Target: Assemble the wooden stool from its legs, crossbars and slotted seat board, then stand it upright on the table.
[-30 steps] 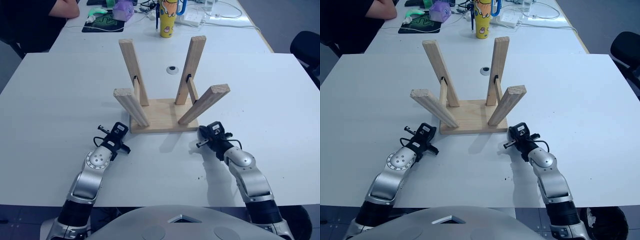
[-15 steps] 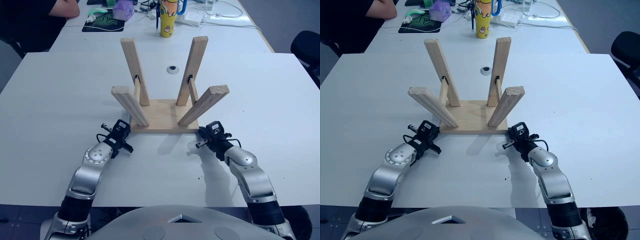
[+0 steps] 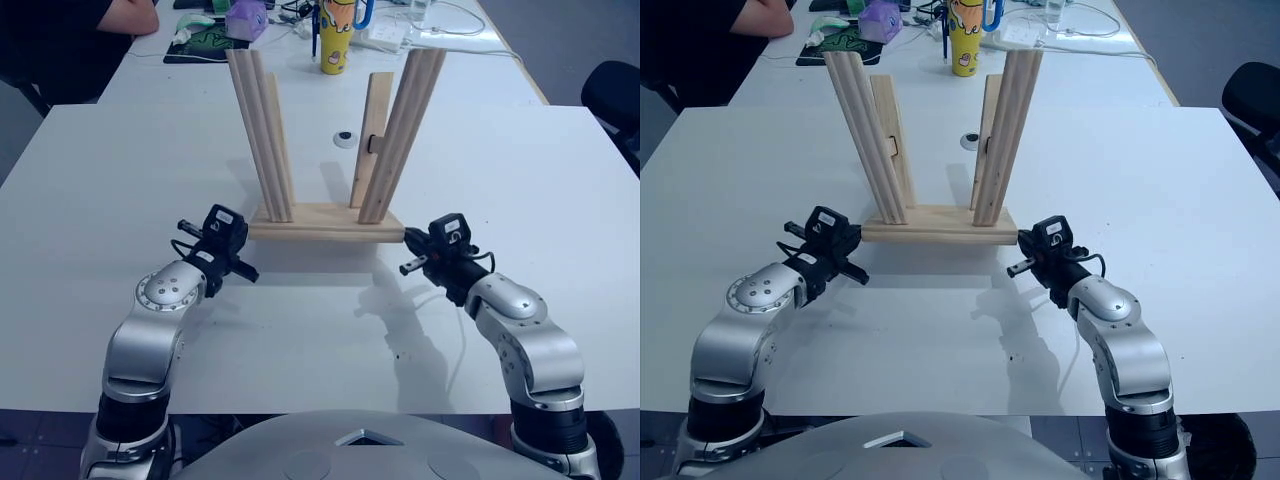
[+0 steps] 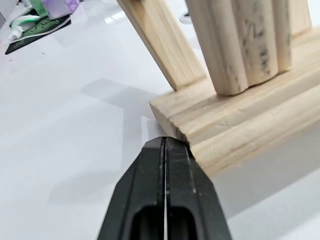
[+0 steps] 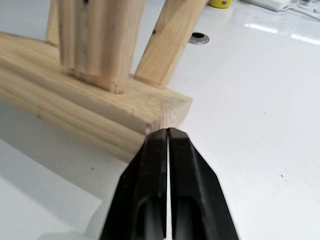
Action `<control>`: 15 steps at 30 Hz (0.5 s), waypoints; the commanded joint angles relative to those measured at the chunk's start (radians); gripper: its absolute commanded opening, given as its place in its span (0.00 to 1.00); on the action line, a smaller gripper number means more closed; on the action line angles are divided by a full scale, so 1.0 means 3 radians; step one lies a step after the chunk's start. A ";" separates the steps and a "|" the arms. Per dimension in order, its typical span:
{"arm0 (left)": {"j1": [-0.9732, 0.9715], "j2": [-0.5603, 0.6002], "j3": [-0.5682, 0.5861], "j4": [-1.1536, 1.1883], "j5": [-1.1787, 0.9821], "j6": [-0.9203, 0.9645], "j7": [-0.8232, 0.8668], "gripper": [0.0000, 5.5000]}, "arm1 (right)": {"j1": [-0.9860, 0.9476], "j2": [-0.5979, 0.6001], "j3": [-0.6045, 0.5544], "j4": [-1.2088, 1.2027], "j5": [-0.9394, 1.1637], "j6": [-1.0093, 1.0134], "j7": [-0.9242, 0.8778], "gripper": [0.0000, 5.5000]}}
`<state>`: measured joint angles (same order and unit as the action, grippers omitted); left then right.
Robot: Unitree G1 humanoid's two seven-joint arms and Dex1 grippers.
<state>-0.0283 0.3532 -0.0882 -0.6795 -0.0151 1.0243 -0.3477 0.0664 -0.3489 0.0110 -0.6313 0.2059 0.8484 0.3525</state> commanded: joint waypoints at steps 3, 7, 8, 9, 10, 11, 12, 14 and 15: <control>-0.0363 -0.0145 -0.0138 -0.0343 -0.0507 0.0155 -0.0331 0.00 | -0.0287 0.0314 0.0077 -0.0436 0.0584 0.0316 0.0164 0.00; -0.0439 -0.0151 -0.0084 -0.0381 -0.0546 0.0243 -0.0314 0.00 | -0.0386 0.0349 -0.0024 -0.0499 0.0656 0.0460 0.0144 0.00; -0.0448 -0.0158 -0.0076 -0.0380 -0.0546 0.0253 -0.0306 0.00 | -0.0404 0.0360 -0.0047 -0.0495 0.0659 0.0476 0.0141 0.00; -0.0457 -0.0166 -0.0067 -0.0366 -0.0539 0.0257 -0.0293 0.00 | -0.0419 0.0365 -0.0065 -0.0482 0.0656 0.0483 0.0132 0.00; -0.0465 -0.0169 -0.0056 -0.0355 -0.0532 0.0259 -0.0273 0.00 | -0.0430 0.0376 -0.0084 -0.0476 0.0659 0.0492 0.0119 0.00; -0.0469 -0.0182 -0.0042 -0.0335 -0.0520 0.0249 -0.0245 0.00 | -0.0439 0.0385 -0.0096 -0.0463 0.0652 0.0487 0.0105 0.00; -0.0471 -0.0191 -0.0032 -0.0322 -0.0514 0.0242 -0.0225 0.00 | -0.0445 0.0391 -0.0103 -0.0455 0.0646 0.0485 0.0097 0.00; -0.0376 -0.0125 -0.0097 -0.0210 -0.0379 0.0101 -0.0151 0.00 | -0.0386 0.0340 -0.0035 -0.0364 0.0480 0.0368 0.0054 0.00; -0.0290 -0.0043 -0.0164 -0.0132 -0.0251 -0.0058 -0.0103 0.00 | -0.0307 0.0318 -0.0016 -0.0301 0.0365 0.0259 0.0007 0.00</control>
<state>-0.1243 0.3501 -0.0295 -0.7376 -0.0560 1.1034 -0.3457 -0.0159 -0.2771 -0.0864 -0.7162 0.2795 0.9953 0.3212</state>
